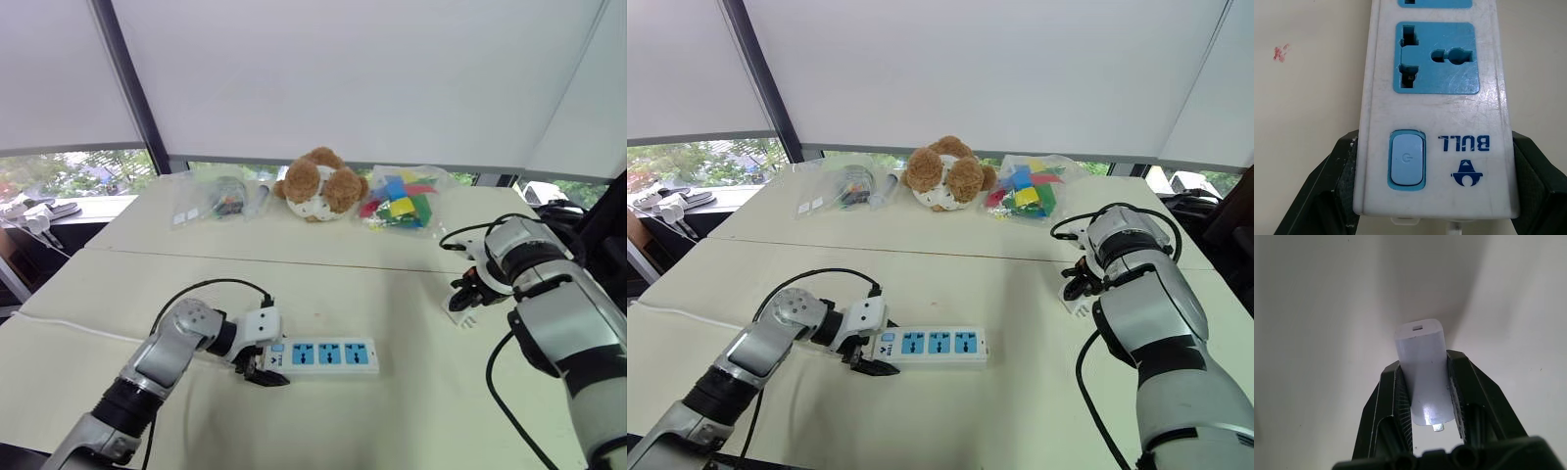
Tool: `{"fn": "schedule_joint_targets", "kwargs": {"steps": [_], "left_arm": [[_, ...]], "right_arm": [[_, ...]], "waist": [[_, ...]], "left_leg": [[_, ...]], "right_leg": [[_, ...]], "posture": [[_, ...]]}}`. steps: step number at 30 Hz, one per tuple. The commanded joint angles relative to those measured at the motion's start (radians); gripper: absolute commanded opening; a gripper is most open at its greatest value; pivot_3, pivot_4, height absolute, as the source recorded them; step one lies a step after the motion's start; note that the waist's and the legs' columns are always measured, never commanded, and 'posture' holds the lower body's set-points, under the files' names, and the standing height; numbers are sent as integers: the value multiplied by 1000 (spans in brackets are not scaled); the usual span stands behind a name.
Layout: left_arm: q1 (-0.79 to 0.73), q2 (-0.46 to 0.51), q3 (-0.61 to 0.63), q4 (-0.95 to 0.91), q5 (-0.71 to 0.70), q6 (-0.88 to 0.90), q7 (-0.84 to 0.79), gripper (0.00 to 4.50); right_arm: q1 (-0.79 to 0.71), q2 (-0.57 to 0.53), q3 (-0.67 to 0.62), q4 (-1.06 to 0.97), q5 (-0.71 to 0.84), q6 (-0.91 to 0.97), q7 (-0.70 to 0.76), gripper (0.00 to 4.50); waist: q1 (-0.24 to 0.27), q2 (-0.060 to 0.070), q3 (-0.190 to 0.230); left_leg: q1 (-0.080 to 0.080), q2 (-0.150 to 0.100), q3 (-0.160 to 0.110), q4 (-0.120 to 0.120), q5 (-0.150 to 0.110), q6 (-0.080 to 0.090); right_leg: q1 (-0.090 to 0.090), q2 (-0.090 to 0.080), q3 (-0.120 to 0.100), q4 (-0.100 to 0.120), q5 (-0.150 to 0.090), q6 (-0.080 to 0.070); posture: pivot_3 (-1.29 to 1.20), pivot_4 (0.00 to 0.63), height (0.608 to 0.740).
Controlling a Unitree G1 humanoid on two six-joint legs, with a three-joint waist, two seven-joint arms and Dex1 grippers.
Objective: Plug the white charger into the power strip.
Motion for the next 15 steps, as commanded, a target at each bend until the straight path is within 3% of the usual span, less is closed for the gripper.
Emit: {"fn": "schedule_joint_targets", "kwargs": {"steps": [1, 6, 9, 12, 15], "left_arm": [[35, 2, -64, 20, -8, 1, -26, 3056], [-33, 49, -78, 93, -1, -45, -100, 3056], [-119, 63, -100, 194, 21, -86, -142, 3056], [-201, 57, -114, 308, 33, -136, -163, 3056], [-253, 52, -126, 388, 33, -187, -196, 3056]], "right_arm": [[-56, -11, -77, -23, 16, -33, -32, 652], [-35, -21, -308, -171, 183, -114, -12, 652], [266, -32, -547, -696, 389, -217, 8, 652], [581, 62, -744, -1192, 578, -284, -39, 652], [813, 138, -763, -1458, 660, -407, -34, 652]], "waist": [[-1, 0, 0], [-6, 1, 0], [-1, -2, -1], [5, -3, -1], [0, -2, 0]], "left_leg": [[0, 0, 0, 0, 0, 0], [0, 1, 0, -1, 0, 0], [1, 2, -2, -2, 0, 0], [-1, 3, -6, -2, 0, 0], [-1, 2, -6, -2, 0, 0]], "right_leg": [[0, 0, 0, 0, 0, 0], [-1, 0, 0, 0, 0, 0], [1, 3, -2, 0, 0, 0], [2, 4, -4, 0, 0, 0], [1, 4, -3, 1, 0, 0]], "posture": [[0, 150, 739], [0, 150, 739], [0, 150, 739], [0, 150, 739], [0, 150, 739]]}}
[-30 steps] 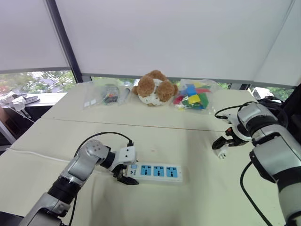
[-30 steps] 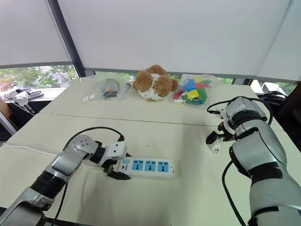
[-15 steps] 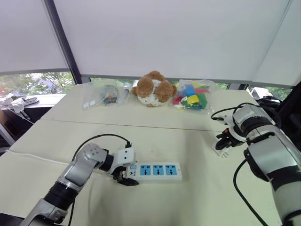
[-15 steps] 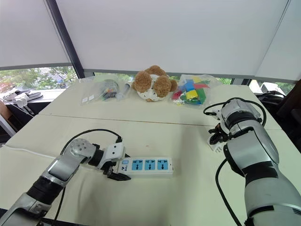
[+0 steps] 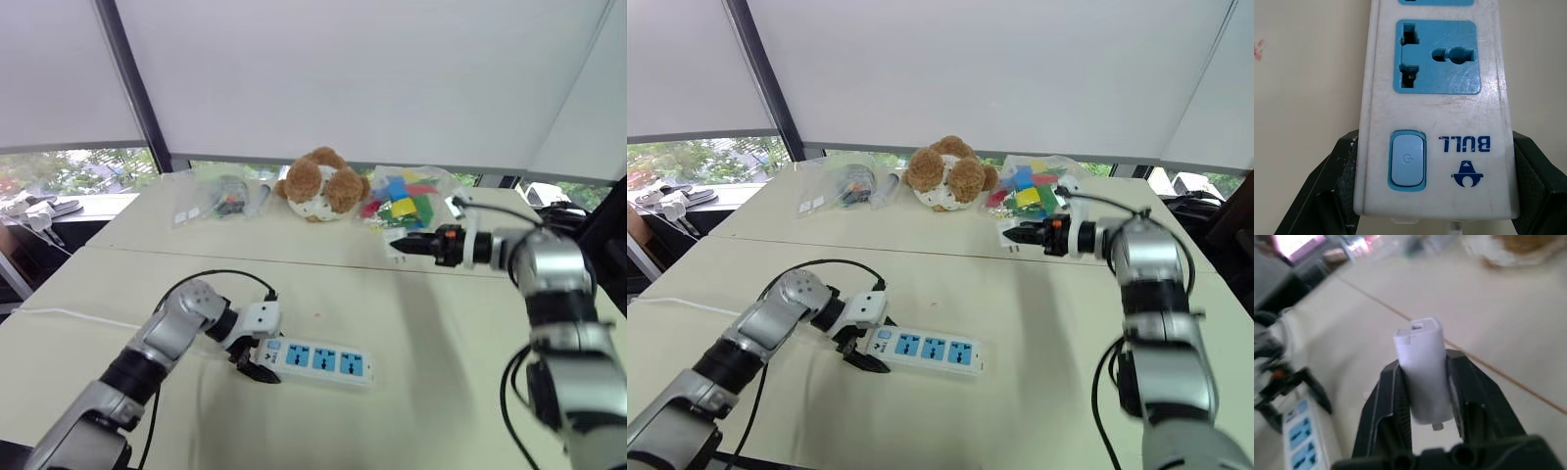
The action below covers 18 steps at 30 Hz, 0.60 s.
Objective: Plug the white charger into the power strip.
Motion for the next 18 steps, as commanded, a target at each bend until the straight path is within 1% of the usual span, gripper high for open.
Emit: {"fn": "schedule_joint_targets", "kwargs": {"steps": [1, 4, 7, 12, 18], "left_arm": [[-35, 21, -31, 101, 48, -39, -31, 3056], [-62, 25, -48, 139, 67, -76, -48, 3056], [-76, 25, -48, 161, 76, -97, -35, 3056], [-78, 26, -34, 186, 77, -122, -2, 3056], [-56, 23, -25, 168, 66, -118, 18, 3056]], "right_arm": [[164, 37, -13, -288, 105, -135, 25, 652], [312, 66, 54, -382, 114, -220, 35, 652], [380, 89, 105, -403, 111, -278, 15, 652], [422, 95, 206, -386, 76, -371, 3, 652], [422, 133, 254, -335, 96, -408, -34, 652]], "waist": [[-6, 1, 0], [-12, 0, 1], [-12, 0, 1], [-9, 0, 1], [-5, 0, 1]], "left_leg": [[0, 0, 1, 0, 1, -1], [2, 1, 2, 1, 1, -1], [3, 1, 1, 1, 1, -1], [3, 1, 1, 1, 1, -1], [3, 1, 1, 1, 1, -1]], "right_leg": [[0, 0, 0, 0, 0, 0], [1, 1, 1, 0, 0, 0], [2, 3, 1, 0, 0, 0], [1, 3, 2, 0, 0, 0], [2, 3, 2, 0, 0, 0]], "posture": [[0, 150, 739], [0, 150, 739], [0, 150, 739], [0, 150, 739], [0, 150, 739]]}}
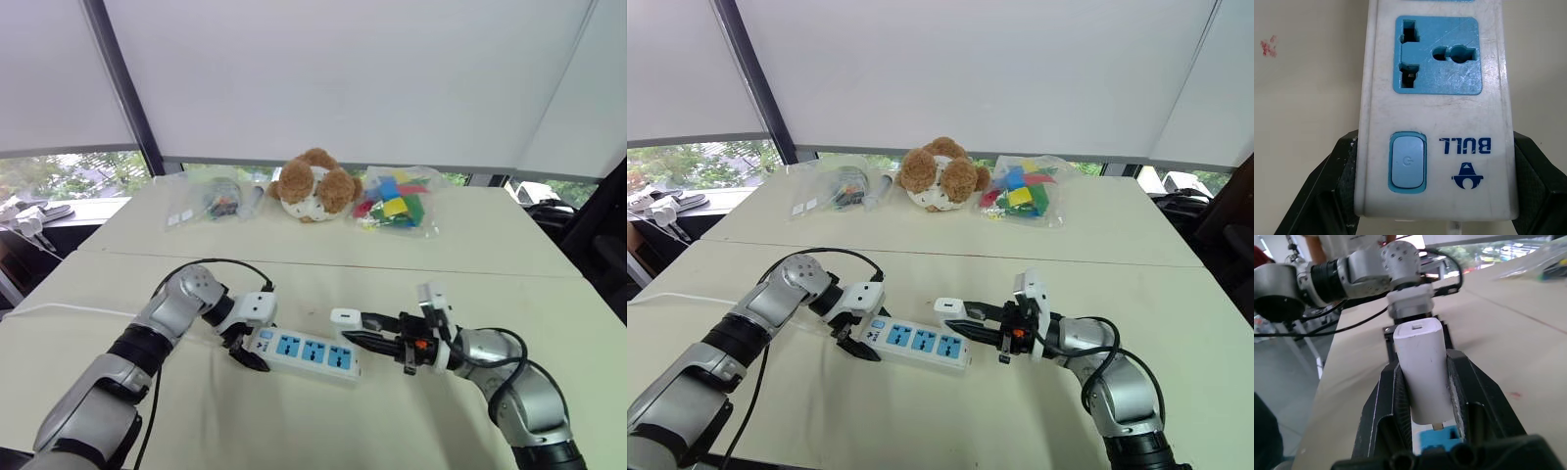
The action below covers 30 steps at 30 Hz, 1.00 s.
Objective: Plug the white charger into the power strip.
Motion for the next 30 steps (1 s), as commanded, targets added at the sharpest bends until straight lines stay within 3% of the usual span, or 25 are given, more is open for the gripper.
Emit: {"fn": "schedule_joint_targets", "kwargs": {"steps": [1, 7, 30], "left_arm": [[25, 27, 7, 9, 44, 16, 37, 3056], [53, 28, 17, -12, 31, 25, 34, 3056], [71, 61, 32, -7, -2, 3, -24, 3056]], "right_arm": [[-10, 25, 9, 11, 24, -38, -25, 652], [-25, 73, 37, 81, 15, -92, -54, 652], [-11, 87, 78, 281, -7, -240, -24, 652]], "waist": [[2, 0, 0], [2, 0, 0], [-1, 0, 0]], "left_leg": [[0, 0, 0, 0, 0, 0], [0, 0, 0, 0, 0, 0], [1, 1, 0, 0, 0, 0]], "right_leg": [[0, 0, 0, 0, 0, 0], [1, 0, 0, 0, 0, 0], [0, 0, 0, 0, 0, 0]], "posture": [[0, 150, 739], [0, 150, 739], [0, 150, 739]]}}
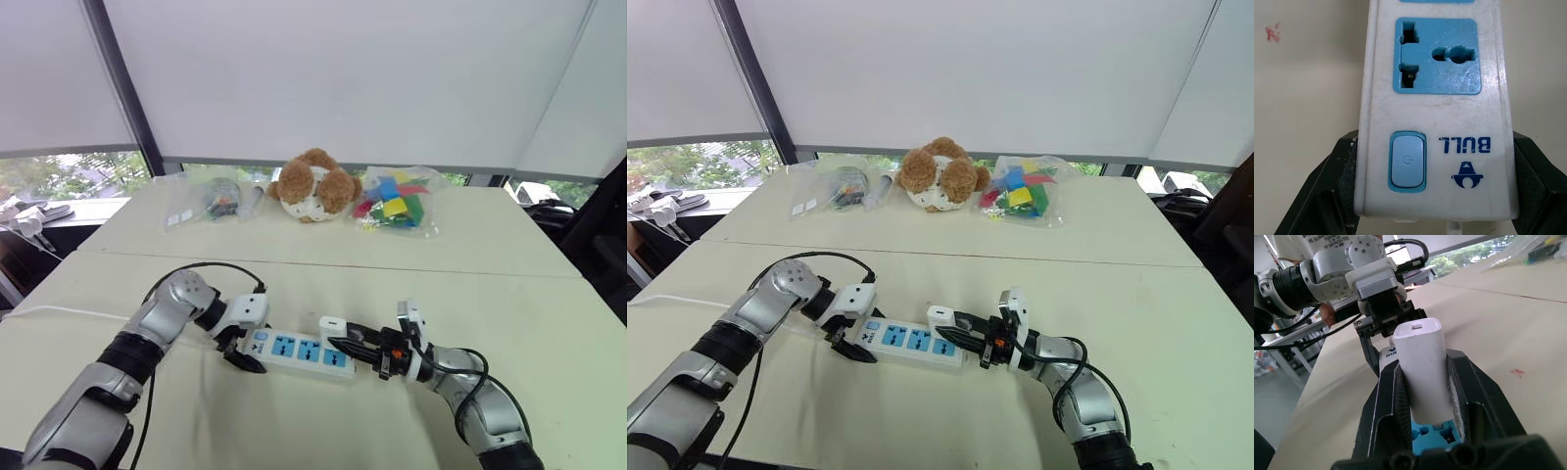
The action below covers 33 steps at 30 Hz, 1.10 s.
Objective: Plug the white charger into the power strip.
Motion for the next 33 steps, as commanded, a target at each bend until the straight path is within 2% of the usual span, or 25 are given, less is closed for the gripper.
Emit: {"fn": "schedule_joint_targets", "kwargs": {"steps": [1, 9, 22, 27, 33], "left_arm": [[22, 34, -3, 20, 23, 0, -24, 3056], [25, 38, -2, 5, 17, 5, -28, 3056], [17, 32, -4, 9, 16, 11, -28, 3056], [14, 31, -5, 15, 17, 8, -26, 3056], [24, 39, -1, 2, 13, 12, -25, 3056]], "right_arm": [[-2, 11, 5, 1, 0, -26, 4, 652], [-13, 35, 17, 77, -23, -82, 9, 652], [-13, 14, 53, 227, -83, -154, 59, 652], [-17, 3, 64, 289, -96, -172, 85, 652], [2, 1, 89, 322, -107, -169, 113, 652]], "waist": [[0, 0, 0], [-1, 0, 0], [-1, 0, 0], [-2, -1, 0], [-2, -3, -2]], "left_leg": [[0, 0, 0, 0, 0, 0], [0, 0, 0, 0, 0, 0], [3, 1, 1, -1, 0, 0], [16, 1, 1, -4, 0, 1], [19, 1, 1, -7, 0, 0]], "right_leg": [[0, 0, 0, 0, 0, 0], [0, 0, 0, 0, 0, 0], [2, 0, 1, 0, 0, 0], [14, 0, 1, -3, -1, -1], [16, 1, 1, -3, -1, -2]], "posture": [[0, 150, 739], [0, 150, 739], [0, 150, 739], [0, 150, 739], [0, 150, 739]]}}
